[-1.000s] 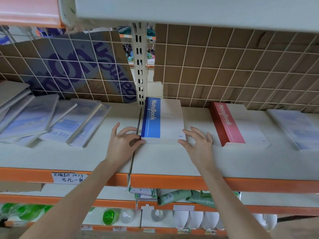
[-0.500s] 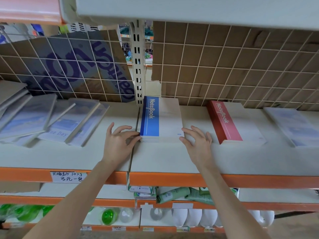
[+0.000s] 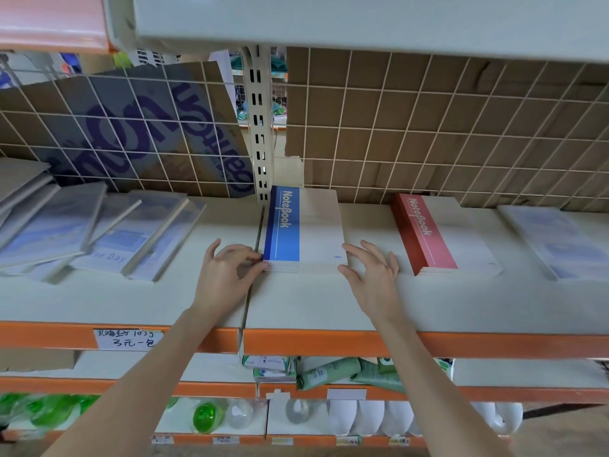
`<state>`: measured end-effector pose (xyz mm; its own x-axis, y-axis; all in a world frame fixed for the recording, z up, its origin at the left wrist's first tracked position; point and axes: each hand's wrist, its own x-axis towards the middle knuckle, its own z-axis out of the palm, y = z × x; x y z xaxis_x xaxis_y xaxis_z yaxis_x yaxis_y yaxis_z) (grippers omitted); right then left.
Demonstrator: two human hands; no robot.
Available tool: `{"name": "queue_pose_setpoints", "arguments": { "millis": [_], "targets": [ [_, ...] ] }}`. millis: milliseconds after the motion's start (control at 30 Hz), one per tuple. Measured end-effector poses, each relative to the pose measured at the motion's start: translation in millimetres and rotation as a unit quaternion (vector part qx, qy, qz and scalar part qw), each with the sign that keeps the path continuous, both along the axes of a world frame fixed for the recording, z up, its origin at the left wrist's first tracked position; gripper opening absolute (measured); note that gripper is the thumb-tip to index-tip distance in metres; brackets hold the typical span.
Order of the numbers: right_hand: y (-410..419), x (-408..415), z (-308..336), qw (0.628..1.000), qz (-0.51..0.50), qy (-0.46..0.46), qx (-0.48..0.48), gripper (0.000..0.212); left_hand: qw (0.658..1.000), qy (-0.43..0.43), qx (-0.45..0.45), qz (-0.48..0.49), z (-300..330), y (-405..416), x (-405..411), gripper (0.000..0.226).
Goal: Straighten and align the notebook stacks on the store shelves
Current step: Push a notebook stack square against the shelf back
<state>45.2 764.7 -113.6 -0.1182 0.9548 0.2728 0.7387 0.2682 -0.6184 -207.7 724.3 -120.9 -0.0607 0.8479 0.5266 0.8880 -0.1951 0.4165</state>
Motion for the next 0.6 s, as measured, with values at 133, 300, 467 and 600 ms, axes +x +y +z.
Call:
{"name": "queue_pose_setpoints", "arguments": {
  "millis": [133, 300, 467, 600],
  "targets": [
    [-1.4, 0.1, 3.0, 1.000, 0.003, 0.000, -0.004, 0.037, 1.000, 0.008, -0.001, 0.000, 0.0, 0.6, -0.5, 0.014],
    [-2.6, 0.6, 5.1, 1.000, 0.009, -0.009, 0.000, 0.036, 0.999, 0.050, 0.006, -0.002, 3.1, 1.0, 1.6, 0.008],
    [-3.3, 0.5, 4.2, 1.000, 0.011, -0.015, 0.012, 0.034, 0.995, 0.095, 0.012, 0.005, 4.6, 0.2, 1.8, 0.008],
    [-3.8, -0.6, 3.8, 1.000, 0.015, -0.025, 0.011, 0.034, 0.994, 0.101, -0.020, 0.026, 11.1, -7.0, 2.3, 0.039]
  ]
}}
